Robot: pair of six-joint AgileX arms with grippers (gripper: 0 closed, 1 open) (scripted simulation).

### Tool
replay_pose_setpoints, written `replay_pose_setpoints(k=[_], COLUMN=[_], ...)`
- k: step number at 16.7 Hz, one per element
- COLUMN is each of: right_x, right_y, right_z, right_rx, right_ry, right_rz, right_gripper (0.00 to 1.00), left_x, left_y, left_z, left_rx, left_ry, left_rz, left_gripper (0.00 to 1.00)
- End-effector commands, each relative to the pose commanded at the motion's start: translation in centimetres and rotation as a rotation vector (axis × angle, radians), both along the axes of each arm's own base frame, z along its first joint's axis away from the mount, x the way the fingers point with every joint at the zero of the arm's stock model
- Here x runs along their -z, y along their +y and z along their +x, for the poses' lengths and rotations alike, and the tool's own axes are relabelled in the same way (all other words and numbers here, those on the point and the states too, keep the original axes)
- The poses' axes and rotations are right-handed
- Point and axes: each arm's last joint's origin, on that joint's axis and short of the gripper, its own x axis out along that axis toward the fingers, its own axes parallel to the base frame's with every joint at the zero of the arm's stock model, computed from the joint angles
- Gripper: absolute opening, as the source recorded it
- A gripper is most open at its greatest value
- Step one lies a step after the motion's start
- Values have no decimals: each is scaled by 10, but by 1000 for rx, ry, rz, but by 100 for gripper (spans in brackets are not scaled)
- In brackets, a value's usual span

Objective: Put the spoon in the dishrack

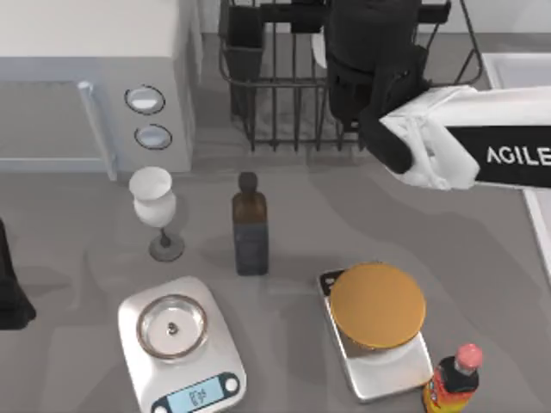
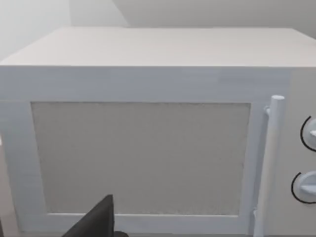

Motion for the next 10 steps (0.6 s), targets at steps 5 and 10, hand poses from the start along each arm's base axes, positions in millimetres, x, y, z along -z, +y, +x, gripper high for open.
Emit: replay_pose_setpoints(k=[5,10], right_x=[0,0], right_y=[0,0], right_z=[0,0], right_rx=[0,0], right_ry=[0,0], right_rz=[0,0], right_gripper=[90,100], left_x=[0,0], left_y=[0,0], left_z=[0,0], left_rx=[0,0], left_ry=[0,0], left_rz=[0,0], left_gripper=[100,100])
